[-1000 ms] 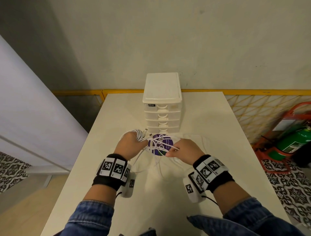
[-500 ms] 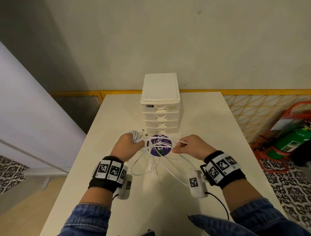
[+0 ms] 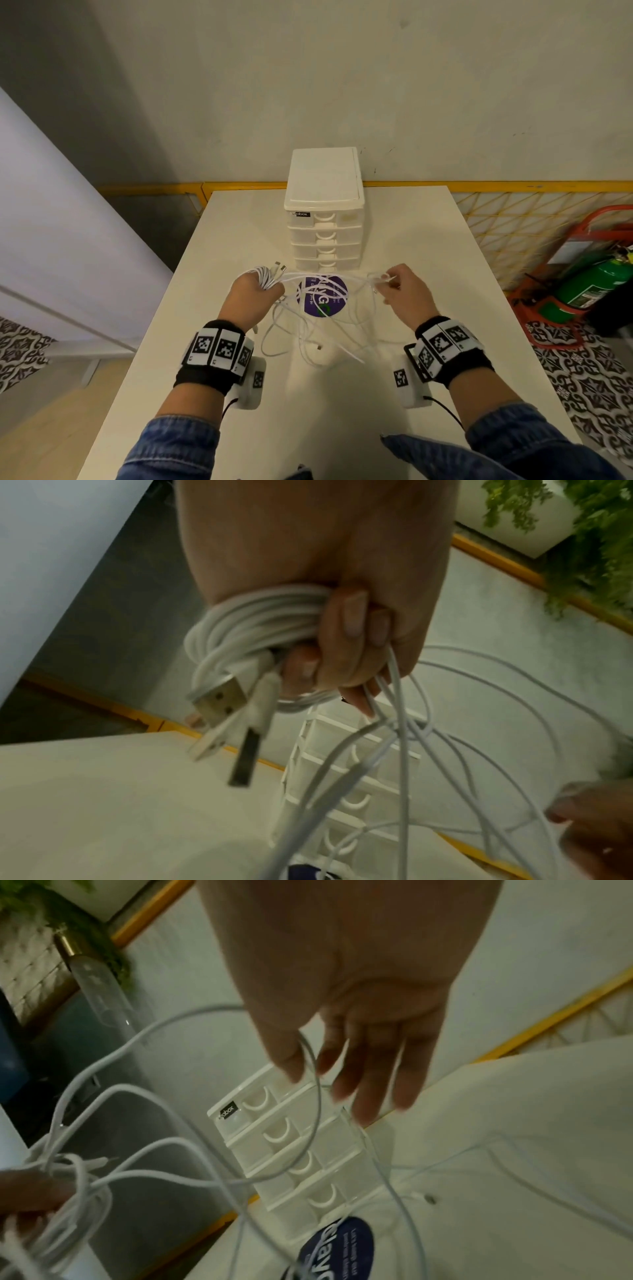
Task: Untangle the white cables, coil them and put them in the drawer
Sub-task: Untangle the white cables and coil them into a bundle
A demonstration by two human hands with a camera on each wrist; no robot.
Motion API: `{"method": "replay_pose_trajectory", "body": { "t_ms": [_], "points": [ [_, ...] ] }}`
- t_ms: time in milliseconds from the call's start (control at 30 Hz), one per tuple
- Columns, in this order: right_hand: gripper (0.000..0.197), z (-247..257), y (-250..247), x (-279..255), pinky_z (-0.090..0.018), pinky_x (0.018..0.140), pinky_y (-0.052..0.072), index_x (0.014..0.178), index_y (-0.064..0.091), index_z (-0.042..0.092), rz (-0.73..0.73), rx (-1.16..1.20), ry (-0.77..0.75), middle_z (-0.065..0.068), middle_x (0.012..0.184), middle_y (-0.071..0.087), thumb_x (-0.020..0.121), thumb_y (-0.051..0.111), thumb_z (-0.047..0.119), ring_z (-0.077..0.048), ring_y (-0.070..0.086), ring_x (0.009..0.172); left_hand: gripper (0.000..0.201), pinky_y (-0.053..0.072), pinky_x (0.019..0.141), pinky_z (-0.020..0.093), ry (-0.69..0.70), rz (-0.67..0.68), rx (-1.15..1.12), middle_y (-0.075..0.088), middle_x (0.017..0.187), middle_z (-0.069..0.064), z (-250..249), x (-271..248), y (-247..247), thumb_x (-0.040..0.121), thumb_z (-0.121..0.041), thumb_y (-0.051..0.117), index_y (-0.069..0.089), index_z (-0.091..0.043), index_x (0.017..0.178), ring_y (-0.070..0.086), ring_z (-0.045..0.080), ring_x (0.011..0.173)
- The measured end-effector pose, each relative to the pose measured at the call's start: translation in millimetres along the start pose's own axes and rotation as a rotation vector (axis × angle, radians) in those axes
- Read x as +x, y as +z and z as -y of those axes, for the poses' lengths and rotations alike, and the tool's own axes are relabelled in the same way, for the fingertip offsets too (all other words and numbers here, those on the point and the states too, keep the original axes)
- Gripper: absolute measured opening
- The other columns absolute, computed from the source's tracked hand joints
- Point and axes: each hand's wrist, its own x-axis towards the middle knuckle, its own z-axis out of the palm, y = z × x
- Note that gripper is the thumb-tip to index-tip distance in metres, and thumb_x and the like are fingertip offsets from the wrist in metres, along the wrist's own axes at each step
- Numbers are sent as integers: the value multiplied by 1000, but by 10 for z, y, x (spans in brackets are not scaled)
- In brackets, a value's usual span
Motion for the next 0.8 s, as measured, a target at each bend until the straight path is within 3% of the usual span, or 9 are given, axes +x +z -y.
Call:
{"method": "replay_pose_trajectory", "body": {
  "t_ms": [67,167,267,367,433,500,600,733,800],
  "points": [
    [30,24,78,-49,-38,77,49,94,58,10,128,140,13,-7,88,68,88,58,39,-24,65,82,20,37,38,19,-11,-1,-57,52,64,12,-30,-10,35,83,-14,64,55,3,75,46,21,53],
    [34,54,170,-71,-37,82,48,86,69,6,270,-26,-38,-9,89,71,92,52,35,-25,65,87,20,38,49,26,-27,10,-105,53,59,7,-81,-7,69,82,-14,65,57,0,71,47,19,53],
    [12,140,238,-128,-27,82,46,77,71,16,372,-7,-123,-1,86,71,86,63,19,-15,64,84,24,35,49,26,-46,9,-162,49,51,3,-109,-10,79,82,-14,66,53,-7,63,43,16,47],
    [15,190,254,-195,-28,71,49,78,67,21,467,265,-59,3,72,69,85,65,8,-10,64,68,29,33,49,26,-72,-19,-219,46,48,3,-89,-15,61,82,-12,65,49,-10,58,41,17,44],
    [9,232,252,-256,-26,57,50,93,67,17,596,367,-4,-1,66,69,89,61,13,-15,62,53,27,33,49,26,-93,-21,-265,45,48,4,-59,-3,57,82,-12,65,51,-9,60,39,19,43],
    [18,273,267,-306,-20,46,45,107,66,17,647,373,-1,-1,52,60,92,57,22,-14,50,39,24,33,47,25,-96,-8,-259,45,50,6,-43,-5,74,82,-15,66,52,-5,65,39,19,44],
    [19,319,338,-331,-16,45,38,107,68,18,541,375,-76,8,41,48,92,56,19,-8,42,39,21,32,45,23,-73,23,-240,44,51,5,-45,-27,111,82,-18,67,56,-2,72,38,15,43],
    [16,311,375,-248,-15,54,35,85,66,15,147,367,-202,12,39,41,75,77,21,-3,37,39,20,32,42,21,-80,42,-248,45,43,-3,-49,-32,132,83,-15,66,63,4,77,37,8,34],
    [21,305,384,-219,-19,57,37,86,64,22,161,322,-242,9,44,41,71,80,24,-3,36,44,18,30,40,20,-82,53,-254,43,39,-6,-57,-45,139,84,-13,65,62,3,76,36,7,32]
  ]
}}
